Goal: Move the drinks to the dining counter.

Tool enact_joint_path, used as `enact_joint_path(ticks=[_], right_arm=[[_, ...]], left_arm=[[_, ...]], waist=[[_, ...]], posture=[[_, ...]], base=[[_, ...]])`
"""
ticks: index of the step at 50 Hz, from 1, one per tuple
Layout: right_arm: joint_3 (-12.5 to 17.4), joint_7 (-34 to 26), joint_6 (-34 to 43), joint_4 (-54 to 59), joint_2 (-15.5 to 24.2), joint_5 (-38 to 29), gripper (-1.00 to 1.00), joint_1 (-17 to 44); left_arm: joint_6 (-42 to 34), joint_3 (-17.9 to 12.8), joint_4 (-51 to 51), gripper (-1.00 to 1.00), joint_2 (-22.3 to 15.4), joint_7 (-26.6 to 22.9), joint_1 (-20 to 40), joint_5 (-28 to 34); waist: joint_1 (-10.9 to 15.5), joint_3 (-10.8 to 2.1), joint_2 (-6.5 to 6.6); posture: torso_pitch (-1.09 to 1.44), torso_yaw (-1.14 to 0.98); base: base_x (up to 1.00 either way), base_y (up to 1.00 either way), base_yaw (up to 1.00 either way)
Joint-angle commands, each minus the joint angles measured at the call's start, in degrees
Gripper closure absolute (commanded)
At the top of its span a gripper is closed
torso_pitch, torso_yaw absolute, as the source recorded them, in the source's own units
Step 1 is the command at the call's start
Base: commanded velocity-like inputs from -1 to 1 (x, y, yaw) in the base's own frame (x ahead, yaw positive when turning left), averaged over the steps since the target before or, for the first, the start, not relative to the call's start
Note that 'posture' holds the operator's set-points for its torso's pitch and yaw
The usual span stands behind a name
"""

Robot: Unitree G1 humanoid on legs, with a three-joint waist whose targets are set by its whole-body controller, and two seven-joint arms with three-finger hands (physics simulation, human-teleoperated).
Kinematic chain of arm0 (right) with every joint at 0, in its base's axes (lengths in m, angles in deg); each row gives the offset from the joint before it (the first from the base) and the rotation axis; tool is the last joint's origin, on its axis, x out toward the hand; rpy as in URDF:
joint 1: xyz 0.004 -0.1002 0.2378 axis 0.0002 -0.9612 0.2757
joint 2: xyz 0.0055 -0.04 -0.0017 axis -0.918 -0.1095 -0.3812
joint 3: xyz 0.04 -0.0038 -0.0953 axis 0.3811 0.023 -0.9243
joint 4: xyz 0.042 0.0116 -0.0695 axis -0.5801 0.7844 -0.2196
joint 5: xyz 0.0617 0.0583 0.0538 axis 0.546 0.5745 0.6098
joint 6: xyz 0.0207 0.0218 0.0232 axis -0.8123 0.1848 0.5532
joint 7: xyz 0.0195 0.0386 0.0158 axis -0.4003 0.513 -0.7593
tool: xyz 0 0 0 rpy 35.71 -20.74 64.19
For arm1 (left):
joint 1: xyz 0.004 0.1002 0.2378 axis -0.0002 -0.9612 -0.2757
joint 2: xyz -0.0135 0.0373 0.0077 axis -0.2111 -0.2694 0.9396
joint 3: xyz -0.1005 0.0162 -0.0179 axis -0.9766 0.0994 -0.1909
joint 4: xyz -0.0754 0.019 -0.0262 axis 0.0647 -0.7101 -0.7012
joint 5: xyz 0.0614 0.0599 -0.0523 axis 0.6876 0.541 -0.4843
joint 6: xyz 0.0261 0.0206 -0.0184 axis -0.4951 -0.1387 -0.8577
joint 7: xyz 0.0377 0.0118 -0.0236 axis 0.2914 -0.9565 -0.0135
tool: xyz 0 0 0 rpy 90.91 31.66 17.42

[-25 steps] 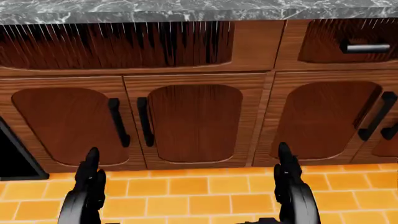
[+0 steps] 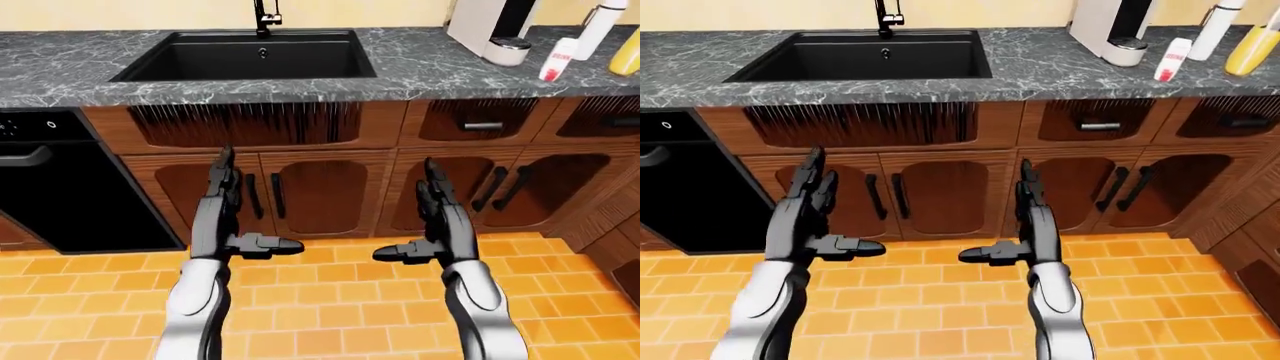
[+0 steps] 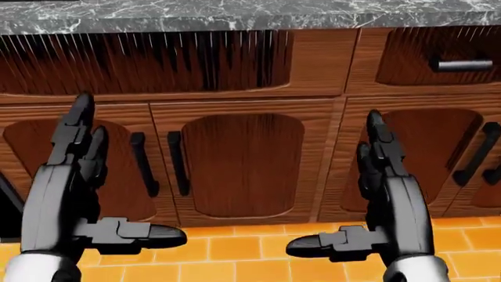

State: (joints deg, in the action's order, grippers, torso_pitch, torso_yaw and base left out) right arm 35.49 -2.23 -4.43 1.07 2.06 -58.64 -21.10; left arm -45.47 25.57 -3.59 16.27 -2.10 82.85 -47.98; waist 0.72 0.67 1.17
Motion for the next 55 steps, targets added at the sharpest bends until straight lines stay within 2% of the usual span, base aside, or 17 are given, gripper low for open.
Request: enact_joint_path(ticks=[1, 4, 11, 15, 17, 26, 29, 30, 34, 37, 39, 40, 47, 51, 53, 54, 55], right_arm=[[0.7, 0.0, 1.6, -4.4, 0.4, 0.6, -1.00, 1.4], [1.3, 0.3, 4.4, -7.5, 0.5, 1.5, -1.00, 2.3], [1.9, 0.6, 5.9, -8.9, 1.0, 2.4, -1.00, 4.1], [1.9, 0.7, 6.2, -9.1, 1.1, 2.6, -1.00, 4.3], [2.0, 0.7, 7.0, -10.0, 1.3, 2.8, -1.00, 4.5], [1.8, 0.6, 6.5, -9.7, 1.2, 2.7, -1.00, 5.3], [1.7, 0.6, 7.1, -10.4, 1.5, 2.5, -1.00, 5.3], [1.8, 0.5, 7.9, -11.3, 1.6, 2.4, -1.00, 5.3], [2.4, 0.3, 8.1, -11.4, 1.8, 2.7, -1.00, 5.8], [2.4, 0.2, 7.1, -10.1, 1.7, 2.6, -1.00, 5.8], [2.4, 0.2, 7.3, -10.4, 1.8, 2.7, -1.00, 5.9], [2.4, 0.2, 7.4, -10.6, 1.8, 2.8, -1.00, 5.9], [2.4, 0.6, 9.3, -12.2, 1.9, 3.0, -1.00, 6.8], [2.4, 0.7, 10.0, -12.5, 2.0, 3.1, -1.00, 7.6], [2.5, 0.7, 9.7, -12.2, 2.1, 3.2, -1.00, 7.7], [2.5, 0.7, 9.9, -12.2, 2.1, 3.2, -1.00, 7.8], [2.2, 0.8, 9.6, -11.9, 2.0, 3.0, -1.00, 7.7]], left_arm=[[-3.0, 0.6, 2.9, -1.00, 0.1, 0.2, 1.6, -0.2], [-5.9, 1.1, 5.4, -1.00, -0.1, 0.2, 3.0, 0.1], [-7.7, 1.0, 7.2, -1.00, 0.0, 0.3, 3.6, -0.1], [-7.0, 1.4, 6.6, -1.00, 0.2, 0.4, 3.5, 0.0], [-7.2, 1.4, 6.6, -1.00, 0.1, 0.4, 3.7, 0.1], [-10.2, 0.7, 8.6, -1.00, -0.8, -0.6, 5.7, 1.1], [-10.8, 0.8, 8.9, -1.00, -0.9, -0.8, 6.3, 1.4], [-11.4, 0.7, 9.4, -1.00, -1.0, -0.9, 6.5, 1.5], [-12.8, 0.1, 10.3, -1.00, -1.4, -1.2, 7.5, 1.6], [-12.6, 0.1, 9.9, -1.00, -1.5, -1.3, 7.8, 1.8], [-13.1, 0.0, 10.0, -1.00, -1.6, -1.4, 8.2, 1.8], [-13.4, 0.1, 10.2, -1.00, -1.6, -1.3, 8.3, 2.0], [-13.0, 0.1, 9.3, -1.00, -1.7, -1.8, 8.9, 2.4], [-13.6, -0.7, 9.5, -1.00, -2.2, -2.1, 9.5, 2.3], [-13.7, -0.8, 9.7, -1.00, -2.3, -2.1, 9.4, 2.4], [-13.8, -0.9, 9.7, -1.00, -2.3, -2.2, 9.5, 2.3], [-13.1, -1.1, 9.0, -1.00, -2.3, -2.2, 9.5, 2.2]], waist=[[-0.2, -0.22, 2.17], [0.1, -0.86, 2.67], [1.1, 0.77, 0.77], [1.6, 0.45, -2.41], [1.4, -0.74, -6.47], [-0.7, 1.97, -1.57], [0.9, 0.98, 2.25], [0.3, 1.79, 1.44], [1.3, -0.02, 2.05], [1.6, 1.18, -0.95], [0.5, -0.92, -7.87], [0.5, 1.14, -4.27], [-0.2, 1.72, -1.38], [0.3, 0.95, -0.73], [0.6, 0.23, 0.91], [1.5, 0.62, -0.89], [1.1, 0.59, 0.31]], posture=[[0.00, 0.00], [0.00, 0.00], [0.00, 0.00], [0.00, 0.00], [0.00, 0.00], [0.00, 0.00], [0.00, 0.00], [0.00, 0.00], [0.00, 0.00], [0.00, 0.00], [0.00, 0.00], [0.00, 0.00], [0.00, 0.00], [0.00, 0.00], [0.00, 0.00], [0.00, 0.00], [0.00, 0.00]], base=[[0.01, -0.67, 0.00], [0.03, -0.67, 0.00], [0.08, -0.89, 0.00], [0.11, -0.94, 0.00], [0.10, -0.94, 0.00], [0.11, -0.94, 0.00], [0.11, -0.93, 0.00], [0.12, -0.94, 0.00], [0.12, -0.94, 0.00], [0.10, -0.94, 0.00], [0.11, -0.94, 0.00], [0.11, -0.94, 0.00], [0.11, -0.92, 0.00], [0.11, -0.66, 0.00], [0.11, -0.52, 0.00], [0.11, -0.52, 0.00], [0.11, -0.56, 0.00]])
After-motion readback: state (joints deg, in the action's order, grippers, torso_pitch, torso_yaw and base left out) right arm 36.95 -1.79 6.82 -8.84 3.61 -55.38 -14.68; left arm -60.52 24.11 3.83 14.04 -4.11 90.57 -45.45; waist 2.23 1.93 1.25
